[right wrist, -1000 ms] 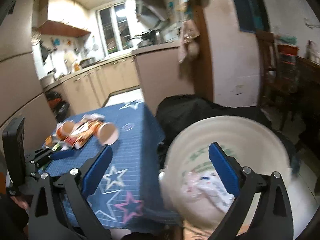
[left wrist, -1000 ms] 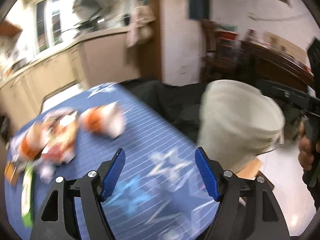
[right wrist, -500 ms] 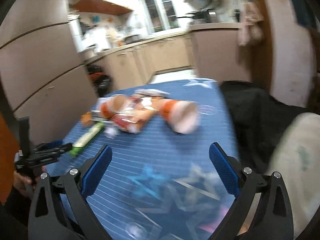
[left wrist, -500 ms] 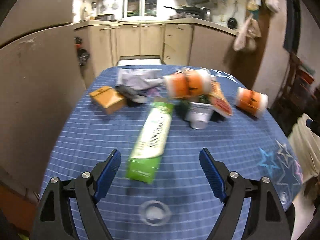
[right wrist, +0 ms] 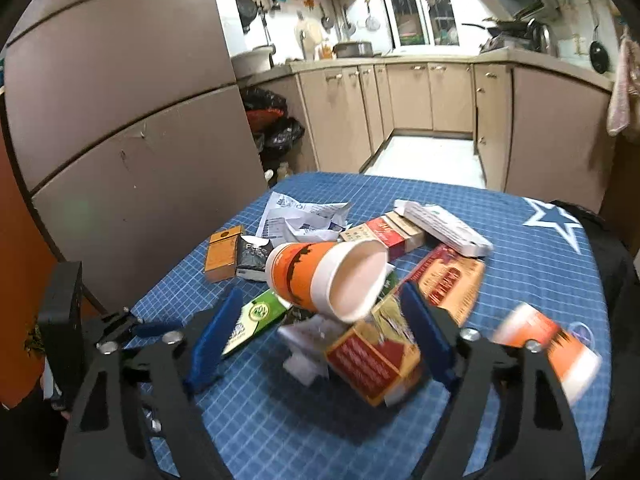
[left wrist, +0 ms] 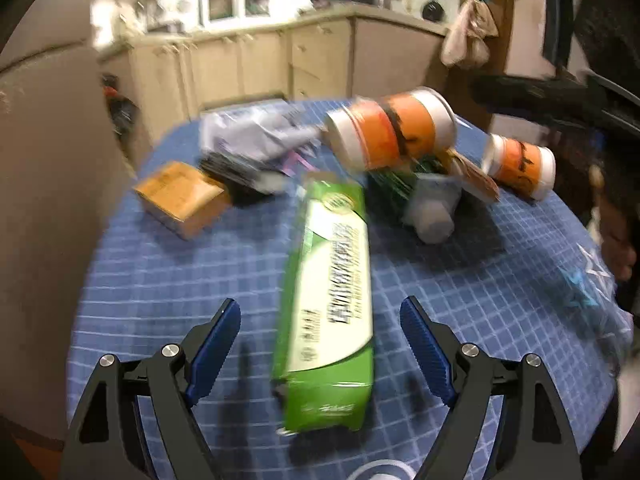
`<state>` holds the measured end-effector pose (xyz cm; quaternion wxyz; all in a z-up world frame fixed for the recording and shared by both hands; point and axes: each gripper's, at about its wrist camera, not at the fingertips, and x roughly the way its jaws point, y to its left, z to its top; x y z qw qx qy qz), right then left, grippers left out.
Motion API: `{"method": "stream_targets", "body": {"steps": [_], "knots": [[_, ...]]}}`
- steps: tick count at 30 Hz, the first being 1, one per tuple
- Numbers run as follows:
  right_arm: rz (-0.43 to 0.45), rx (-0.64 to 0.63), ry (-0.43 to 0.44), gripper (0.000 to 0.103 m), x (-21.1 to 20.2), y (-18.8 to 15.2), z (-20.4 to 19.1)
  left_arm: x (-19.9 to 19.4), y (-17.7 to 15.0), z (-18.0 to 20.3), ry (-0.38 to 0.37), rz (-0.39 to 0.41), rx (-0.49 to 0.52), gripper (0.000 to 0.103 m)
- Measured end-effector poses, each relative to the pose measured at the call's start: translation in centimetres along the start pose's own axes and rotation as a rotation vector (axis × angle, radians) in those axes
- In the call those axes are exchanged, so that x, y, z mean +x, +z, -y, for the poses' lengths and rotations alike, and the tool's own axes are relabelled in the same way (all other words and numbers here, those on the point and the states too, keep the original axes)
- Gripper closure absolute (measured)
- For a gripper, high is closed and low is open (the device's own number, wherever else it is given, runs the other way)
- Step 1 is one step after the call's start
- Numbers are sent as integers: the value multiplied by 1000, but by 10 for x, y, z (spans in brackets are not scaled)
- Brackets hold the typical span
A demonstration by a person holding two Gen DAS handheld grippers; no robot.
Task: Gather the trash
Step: 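Grasp the green toothpaste box with left tool while right tool grasps an orange cup, then carry the toothpaste box and orange cup with both tools over the bucket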
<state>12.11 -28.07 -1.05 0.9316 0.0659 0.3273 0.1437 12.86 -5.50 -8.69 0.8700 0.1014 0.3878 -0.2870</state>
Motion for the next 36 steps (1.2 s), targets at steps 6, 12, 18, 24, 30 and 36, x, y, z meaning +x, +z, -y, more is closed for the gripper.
{"method": "stream_targets", "body": {"steps": [6, 12, 18, 24, 30, 36], "knots": [[-95, 33, 94, 85, 37, 4, 5, 11, 5, -6, -37, -29, -2, 24], [-70, 2, 97, 101, 35, 2, -7, 15, 13, -2, -2, -17, 26, 58], [-11, -17, 98, 101, 16, 9, -17, -4, 7, -5, 18, 28, -12, 62], [53, -20, 112, 101, -16, 9, -27, -40, -1, 4, 58, 79, -11, 62], [127, -26, 104, 101, -65, 0, -40, -75, 0, 21, 82, 127, 5, 62], [179, -27, 61, 101, -115, -17, -43, -95, 11, 52, 92, 157, 38, 62]]}}
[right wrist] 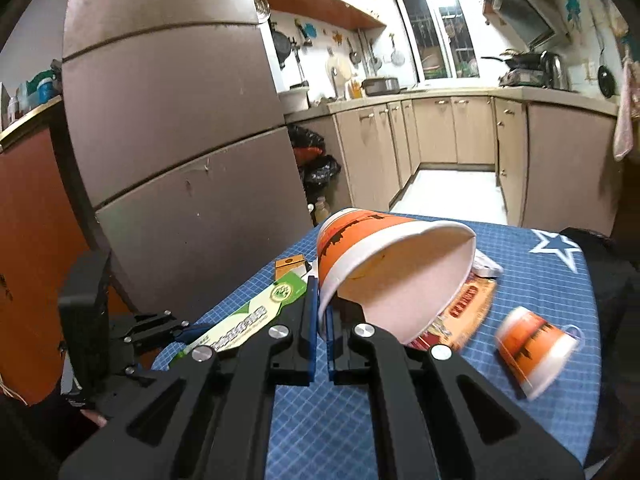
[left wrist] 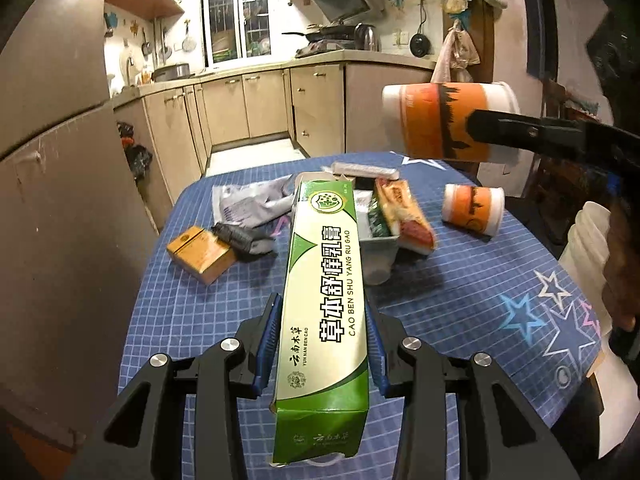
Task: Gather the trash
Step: 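Carry the toothpaste box and orange cup with both tools over the bucket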
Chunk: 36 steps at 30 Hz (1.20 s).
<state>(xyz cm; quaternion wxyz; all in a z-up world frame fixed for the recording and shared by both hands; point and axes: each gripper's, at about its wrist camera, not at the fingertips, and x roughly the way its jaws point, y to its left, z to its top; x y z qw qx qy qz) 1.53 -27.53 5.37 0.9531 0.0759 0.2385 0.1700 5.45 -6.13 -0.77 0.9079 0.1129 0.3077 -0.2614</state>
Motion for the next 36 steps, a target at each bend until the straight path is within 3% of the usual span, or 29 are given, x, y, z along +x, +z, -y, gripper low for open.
{"method": "stream_targets", "body": {"steps": [18, 36], "knots": [[89, 55, -129, 101, -90, -29, 23, -16, 18, 73, 31, 4, 79, 62], [187, 151, -364, 101, -194, -58, 88, -10, 44, 179, -98, 30, 248, 62]]}}
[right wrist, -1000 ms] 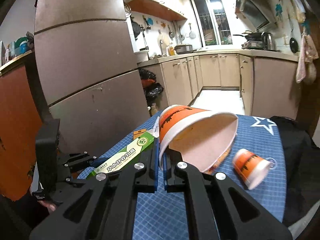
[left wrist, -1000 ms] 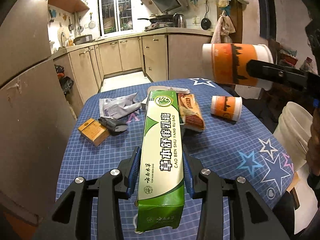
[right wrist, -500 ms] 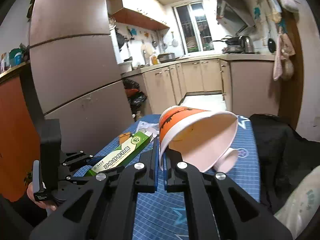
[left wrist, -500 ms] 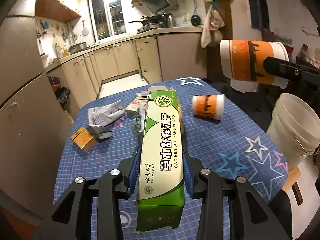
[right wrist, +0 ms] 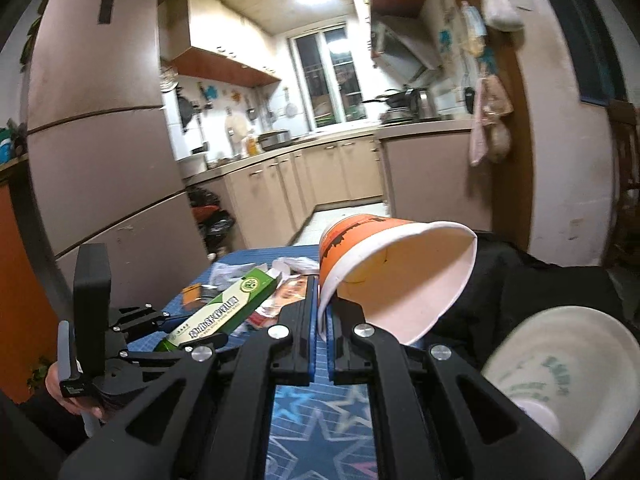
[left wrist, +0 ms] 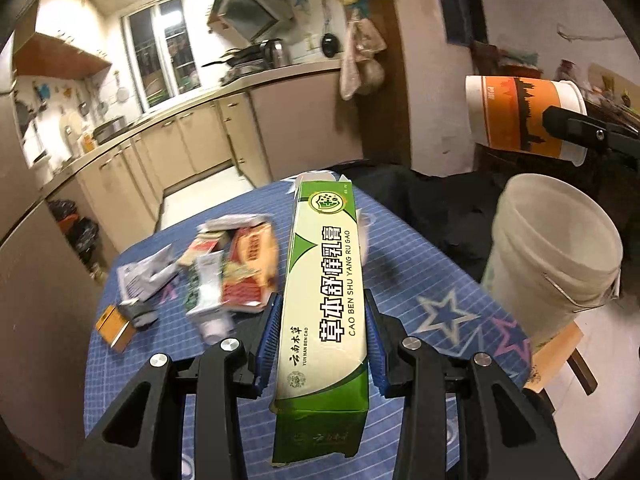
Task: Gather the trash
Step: 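Carry the toothpaste box and orange cup with both tools over the bucket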
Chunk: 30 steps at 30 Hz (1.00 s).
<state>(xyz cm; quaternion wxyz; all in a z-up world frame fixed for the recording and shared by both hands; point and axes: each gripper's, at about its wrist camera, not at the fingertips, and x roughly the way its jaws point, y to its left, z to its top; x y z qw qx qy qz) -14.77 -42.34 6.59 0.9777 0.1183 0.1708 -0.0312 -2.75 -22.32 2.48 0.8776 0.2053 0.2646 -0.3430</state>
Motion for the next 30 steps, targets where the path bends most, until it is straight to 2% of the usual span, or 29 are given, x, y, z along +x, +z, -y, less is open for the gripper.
{"method": "stream_targets", "body": {"steps": [10, 19, 30], "knots": [[25, 42, -169, 101, -49, -9, 65, 18, 26, 74, -97, 9, 126, 62], [53, 79, -262, 101, -83, -19, 100, 32, 46, 127, -178, 9, 196, 62], [-13, 113, -405, 101, -96, -41, 134, 53, 72, 185, -326, -6, 264, 62]]}}
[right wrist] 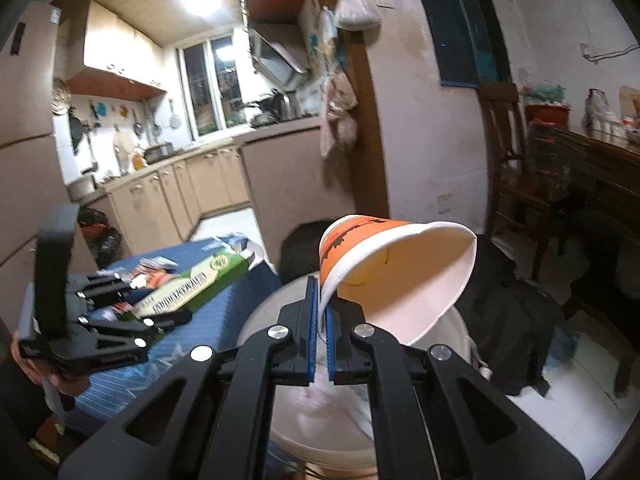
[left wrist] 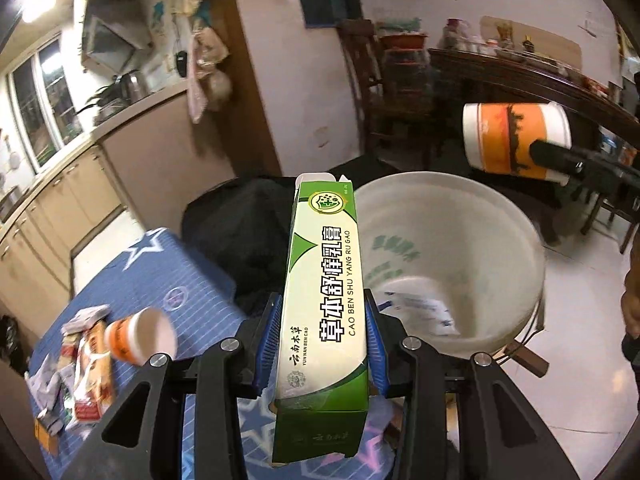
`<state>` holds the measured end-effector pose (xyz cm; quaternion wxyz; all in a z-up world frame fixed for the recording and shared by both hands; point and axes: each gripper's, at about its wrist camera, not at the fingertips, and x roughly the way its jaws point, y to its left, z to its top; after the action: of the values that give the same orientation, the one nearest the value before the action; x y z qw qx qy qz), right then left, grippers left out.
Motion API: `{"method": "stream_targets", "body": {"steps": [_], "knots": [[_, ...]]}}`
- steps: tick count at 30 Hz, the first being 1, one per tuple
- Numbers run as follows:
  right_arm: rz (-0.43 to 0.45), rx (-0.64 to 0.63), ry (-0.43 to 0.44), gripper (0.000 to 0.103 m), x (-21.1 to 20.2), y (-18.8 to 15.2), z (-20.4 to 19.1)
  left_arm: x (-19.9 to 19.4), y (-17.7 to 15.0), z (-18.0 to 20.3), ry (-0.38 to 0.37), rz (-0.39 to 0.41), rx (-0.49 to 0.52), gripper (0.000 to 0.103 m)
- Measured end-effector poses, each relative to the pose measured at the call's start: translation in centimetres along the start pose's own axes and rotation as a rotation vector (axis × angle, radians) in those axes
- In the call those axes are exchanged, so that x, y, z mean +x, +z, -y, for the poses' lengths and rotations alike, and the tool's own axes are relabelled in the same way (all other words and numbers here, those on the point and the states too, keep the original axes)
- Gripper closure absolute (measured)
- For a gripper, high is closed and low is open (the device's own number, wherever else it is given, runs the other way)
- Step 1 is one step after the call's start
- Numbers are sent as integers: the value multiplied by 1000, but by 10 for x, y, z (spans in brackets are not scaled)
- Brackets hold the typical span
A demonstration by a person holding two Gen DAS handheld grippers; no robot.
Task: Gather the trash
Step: 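Carry the toothpaste box and orange cup with both tools over the bucket, then open both tools to drop the box and cup into the bucket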
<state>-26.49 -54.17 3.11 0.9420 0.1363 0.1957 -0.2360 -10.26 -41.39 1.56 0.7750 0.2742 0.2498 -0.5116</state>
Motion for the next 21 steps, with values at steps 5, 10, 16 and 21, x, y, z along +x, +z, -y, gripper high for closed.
{"method": "stream_targets", "body": {"steps": [5, 10, 16, 21], "knots": [[-25, -17, -64, 101, 1, -3, 11, 12, 17, 23, -65, 7, 38, 62], [-51, -25, -82, 101, 7, -1, 18, 32, 30, 39, -142, -12, 40, 62], [-97, -9, -78, 101, 21, -1, 27, 55, 44, 53, -175, -30, 34, 59], [-141, -3, -74, 93, 36, -4, 33, 73, 48, 59, -137, -38, 39, 47]]}}
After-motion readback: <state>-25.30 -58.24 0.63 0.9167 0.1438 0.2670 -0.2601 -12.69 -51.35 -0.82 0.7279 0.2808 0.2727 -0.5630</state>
